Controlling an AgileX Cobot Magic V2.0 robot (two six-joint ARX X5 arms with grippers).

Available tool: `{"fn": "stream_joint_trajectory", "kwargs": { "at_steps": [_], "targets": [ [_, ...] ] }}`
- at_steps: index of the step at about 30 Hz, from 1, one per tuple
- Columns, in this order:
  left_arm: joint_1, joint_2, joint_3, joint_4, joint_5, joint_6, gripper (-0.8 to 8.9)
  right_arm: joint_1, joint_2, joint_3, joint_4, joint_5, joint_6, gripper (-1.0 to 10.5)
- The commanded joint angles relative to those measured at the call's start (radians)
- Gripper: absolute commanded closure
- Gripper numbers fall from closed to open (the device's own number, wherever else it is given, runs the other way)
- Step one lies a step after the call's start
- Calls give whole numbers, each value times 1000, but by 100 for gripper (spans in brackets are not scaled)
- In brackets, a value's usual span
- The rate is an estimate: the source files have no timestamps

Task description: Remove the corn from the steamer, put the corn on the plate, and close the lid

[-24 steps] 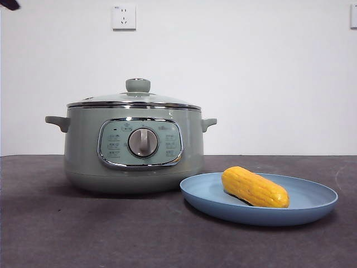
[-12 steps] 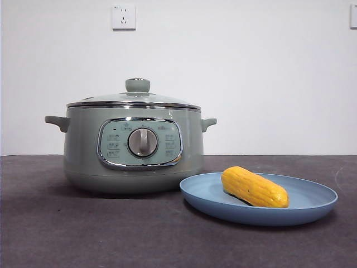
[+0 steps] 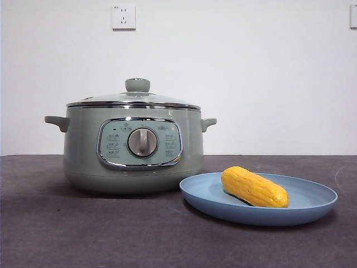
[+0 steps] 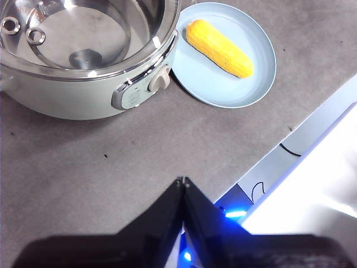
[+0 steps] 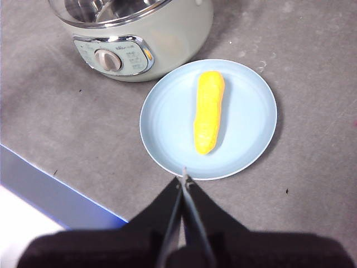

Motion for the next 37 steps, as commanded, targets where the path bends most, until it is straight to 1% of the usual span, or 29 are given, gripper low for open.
{"fn": "stream_joint_trajectory", "kwargs": {
  "at_steps": [1,10,15,18,19,20,22,24,27,29,31,34,37],
  "targets": [
    [0,1,-5,5,-1,11,816,1,-2,-8,5,3,-5,945],
    [0,1,-5,13,-1,12,816,1,-2,-8,5,3,-5,945],
    [1,1,-5,78,-75,23,817,1,-2,-8,5,3,-5,945],
    [-2,0,-5,102,-76,24,817,1,-2,-8,5,3,-5,945],
    [-1,-6,-5,116,-85,37,817,1,-2,-8,5,3,-5,945],
    [3,-14,-5,148,-96,64,817,1,-2,-8,5,3,-5,945],
    [18,-32,-6,261,-98,121,817,1,-2,-8,5,3,-5,945],
    [47,-63,-11,412,-93,158,817,1,-2,-8,5,3,-5,945],
    [103,-122,-31,585,-32,200,817,1,-2,-8,5,3,-5,945],
    [151,-177,-70,707,13,209,817,1,-2,-8,5,3,-5,945],
    [200,-239,-138,831,30,210,817,1,-2,-8,5,3,-5,945],
    [267,-343,-276,967,25,211,817,1,-2,-8,5,3,-5,945],
    [323,-451,-444,1057,24,213,817,1,-2,-8,5,3,-5,945]
  ]
}}
